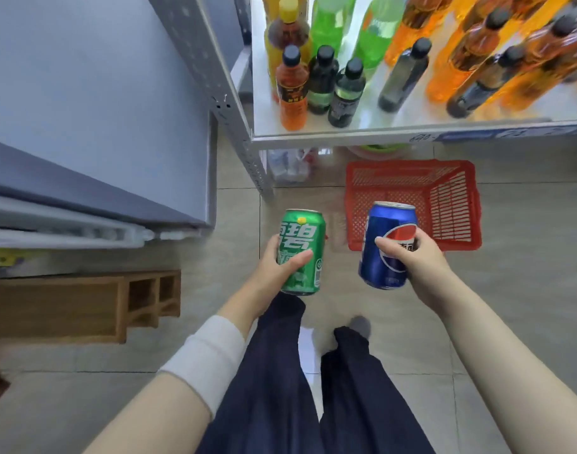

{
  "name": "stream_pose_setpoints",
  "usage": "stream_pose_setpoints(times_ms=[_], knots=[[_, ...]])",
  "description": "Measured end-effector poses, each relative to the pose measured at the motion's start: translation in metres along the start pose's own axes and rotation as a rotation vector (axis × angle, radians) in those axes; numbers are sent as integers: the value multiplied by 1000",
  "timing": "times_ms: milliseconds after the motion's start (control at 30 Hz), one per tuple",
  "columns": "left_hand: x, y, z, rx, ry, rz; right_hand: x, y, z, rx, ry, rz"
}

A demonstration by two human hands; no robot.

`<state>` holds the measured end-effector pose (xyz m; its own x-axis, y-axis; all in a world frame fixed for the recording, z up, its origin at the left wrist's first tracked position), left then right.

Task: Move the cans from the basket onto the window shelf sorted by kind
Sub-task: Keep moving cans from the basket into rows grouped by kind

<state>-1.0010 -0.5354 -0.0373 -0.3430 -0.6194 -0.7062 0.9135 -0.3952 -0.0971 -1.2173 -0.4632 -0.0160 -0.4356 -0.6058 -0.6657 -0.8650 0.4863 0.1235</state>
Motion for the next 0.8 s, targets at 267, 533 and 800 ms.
stream_pose_setpoints(times_ms=[267,533,800], knots=[[-73,-103,30,-61,-130,-37,-78,106,-20,217,159,53],[-94,-194,31,5,-181,5,-91,180,-20,301,212,141],[-80,-238,102,156,-384,71,-76,202,-87,280,341,160]])
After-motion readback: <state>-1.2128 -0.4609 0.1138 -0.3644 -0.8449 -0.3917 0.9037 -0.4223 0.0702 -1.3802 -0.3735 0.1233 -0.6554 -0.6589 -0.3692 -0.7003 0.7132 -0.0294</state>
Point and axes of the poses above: each hand's wrist, its own x-axis towards the middle knuckle, its own y-axis out of the back of the hand, z = x × y, the point moved 3 cm from there along x, towards the middle knuckle, and after that the axes turned 6 degrees about z, right-handed, at the moved point
